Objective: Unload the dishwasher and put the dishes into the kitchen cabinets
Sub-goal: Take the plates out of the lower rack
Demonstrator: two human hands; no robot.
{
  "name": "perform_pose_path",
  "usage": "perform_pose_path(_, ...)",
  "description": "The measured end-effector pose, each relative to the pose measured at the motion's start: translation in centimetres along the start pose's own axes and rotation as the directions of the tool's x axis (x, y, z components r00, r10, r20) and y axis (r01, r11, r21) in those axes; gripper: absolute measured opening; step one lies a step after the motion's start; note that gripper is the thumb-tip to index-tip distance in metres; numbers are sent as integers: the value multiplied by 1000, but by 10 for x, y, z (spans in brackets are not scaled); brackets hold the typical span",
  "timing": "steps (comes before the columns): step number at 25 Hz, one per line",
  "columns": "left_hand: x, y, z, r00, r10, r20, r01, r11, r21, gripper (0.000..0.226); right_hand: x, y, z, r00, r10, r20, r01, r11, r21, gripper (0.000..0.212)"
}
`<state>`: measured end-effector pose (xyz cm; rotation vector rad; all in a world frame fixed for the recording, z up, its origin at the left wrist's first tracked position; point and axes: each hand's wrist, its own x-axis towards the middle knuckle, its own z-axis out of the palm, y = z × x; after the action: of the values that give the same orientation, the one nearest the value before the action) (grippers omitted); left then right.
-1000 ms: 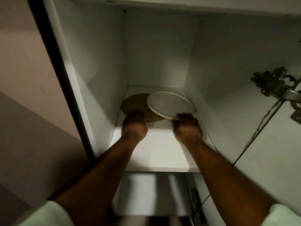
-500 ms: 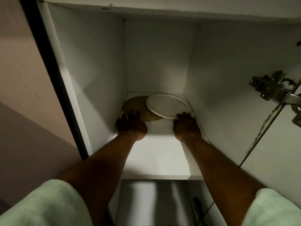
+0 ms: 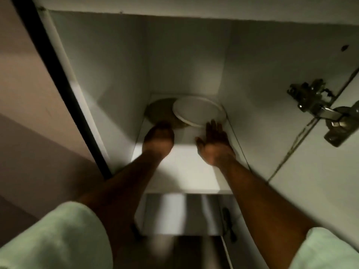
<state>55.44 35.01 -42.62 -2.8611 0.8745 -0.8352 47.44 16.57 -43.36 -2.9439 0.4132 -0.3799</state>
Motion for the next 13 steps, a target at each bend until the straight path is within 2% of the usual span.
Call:
perform_pose_path(1,-8,3,1,999,25,-47,-27,999,-41,20,-17,-3,-5,996,23,86,-22,1000,-10,76)
perform_pose_path(3,-36,12,-17,999,-40,19,43,982,-183,41,-50,-9,-15,968,49,246,-46,999,-18,74)
perform_pose_path(4,-51,17,-34,983,-113,145,144,964,-222,51,-66,-12,-22,953,50,300,-53,999,1,74)
perform_pose_path(6,-78,26,-71,943,-124,309,188,964,-186,66,-97,-21,-42,905,45,422,-87,993,81,74)
perform_pose_path(8,-106,29,-118,865,-47,500,153,973,-173,72,-140,-32,-69,850,61,523,-147,981,124,73)
perform_pose_path(10,-130,31,-172,765,-11,644,193,958,-212,72,-187,-45,-106,824,73,561,-173,977,127,73)
perform_pose_path(12,-149,34,-225,682,31,730,197,954,-224,73,-227,-59,-148,815,64,576,-179,973,144,73)
perform_pose_path(13,-160,36,-247,667,52,743,190,953,-237,73,-243,-66,-167,803,72,592,-193,971,144,74)
